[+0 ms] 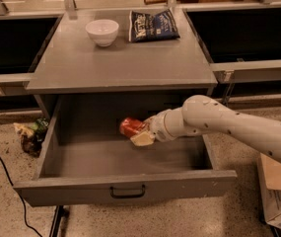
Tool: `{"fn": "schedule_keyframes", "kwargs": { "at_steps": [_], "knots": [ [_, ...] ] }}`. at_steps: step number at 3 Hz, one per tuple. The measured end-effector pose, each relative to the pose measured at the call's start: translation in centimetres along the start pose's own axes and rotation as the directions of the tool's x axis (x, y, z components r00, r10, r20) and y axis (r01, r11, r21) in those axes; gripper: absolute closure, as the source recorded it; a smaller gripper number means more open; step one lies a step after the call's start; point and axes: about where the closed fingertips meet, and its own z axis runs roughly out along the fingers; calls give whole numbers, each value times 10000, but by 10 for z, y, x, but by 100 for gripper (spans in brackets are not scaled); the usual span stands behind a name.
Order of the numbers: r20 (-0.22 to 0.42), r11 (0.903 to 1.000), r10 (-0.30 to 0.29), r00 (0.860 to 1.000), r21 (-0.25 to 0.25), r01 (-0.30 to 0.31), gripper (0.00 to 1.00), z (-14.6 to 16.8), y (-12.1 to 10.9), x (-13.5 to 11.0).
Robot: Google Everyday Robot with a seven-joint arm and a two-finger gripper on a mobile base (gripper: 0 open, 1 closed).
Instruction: Place coke can into top drawer
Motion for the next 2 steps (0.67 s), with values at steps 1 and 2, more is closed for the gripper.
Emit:
{"fn": "schedule_keyframes", "kwargs": {
  "at_steps": [1, 2],
  "knots": [
    [-326, 9997, 131, 9994, 204, -125, 58, 4, -8, 9],
    [-468, 9993, 111, 9988, 362, -94, 34, 3, -9, 9]
  ]
}}
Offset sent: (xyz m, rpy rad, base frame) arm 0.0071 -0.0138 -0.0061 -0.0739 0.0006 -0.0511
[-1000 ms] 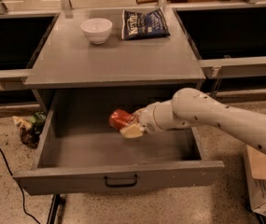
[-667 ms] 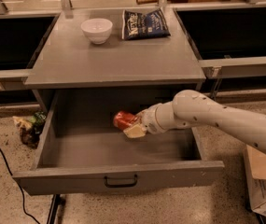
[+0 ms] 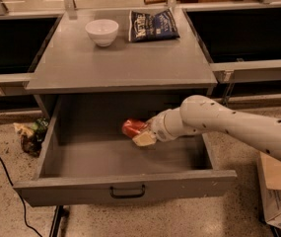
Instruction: Place coke can into top drawer
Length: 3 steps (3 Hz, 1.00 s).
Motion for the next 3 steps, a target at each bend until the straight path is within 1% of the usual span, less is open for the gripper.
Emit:
{"fn": "schedule_keyframes", "kwargs": {
  "at_steps": [1, 2, 3],
  "knots": [
    [9, 10000, 3, 10000, 6, -3, 11, 0, 0, 0],
    [420, 10000, 11, 9991, -53, -9, 0, -4, 3, -3],
    [1166, 10000, -48, 9932, -47, 54, 0, -24, 12, -9]
  ]
}}
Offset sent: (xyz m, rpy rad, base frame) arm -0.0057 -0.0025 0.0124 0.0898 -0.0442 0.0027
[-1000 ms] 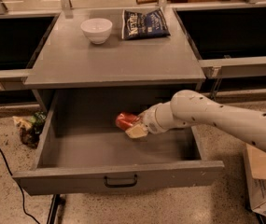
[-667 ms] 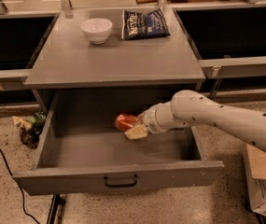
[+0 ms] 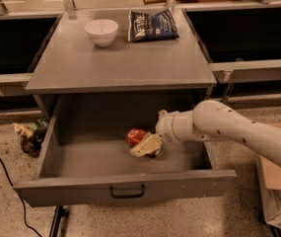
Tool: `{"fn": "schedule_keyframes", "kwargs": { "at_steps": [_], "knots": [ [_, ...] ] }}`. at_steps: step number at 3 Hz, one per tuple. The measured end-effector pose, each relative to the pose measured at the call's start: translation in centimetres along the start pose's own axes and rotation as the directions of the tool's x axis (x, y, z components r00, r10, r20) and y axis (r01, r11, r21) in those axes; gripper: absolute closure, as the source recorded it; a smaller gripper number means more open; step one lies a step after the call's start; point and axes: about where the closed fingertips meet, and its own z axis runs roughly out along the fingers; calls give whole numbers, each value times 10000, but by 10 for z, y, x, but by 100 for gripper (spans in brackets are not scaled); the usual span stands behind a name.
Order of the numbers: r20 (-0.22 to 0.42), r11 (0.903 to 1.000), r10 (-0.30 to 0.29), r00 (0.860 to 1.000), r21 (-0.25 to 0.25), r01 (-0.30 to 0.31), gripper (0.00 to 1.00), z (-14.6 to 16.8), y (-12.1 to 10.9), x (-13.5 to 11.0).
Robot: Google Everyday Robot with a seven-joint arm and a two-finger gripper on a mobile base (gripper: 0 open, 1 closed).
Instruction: Place coke can into top drawer
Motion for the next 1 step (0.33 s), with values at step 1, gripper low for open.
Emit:
{"fn": "schedule_keyframes", "kwargs": {
  "at_steps": [1],
  "knots": [
    [901, 9999, -102, 9959, -30, 105, 0, -42, 12, -16]
  ]
}}
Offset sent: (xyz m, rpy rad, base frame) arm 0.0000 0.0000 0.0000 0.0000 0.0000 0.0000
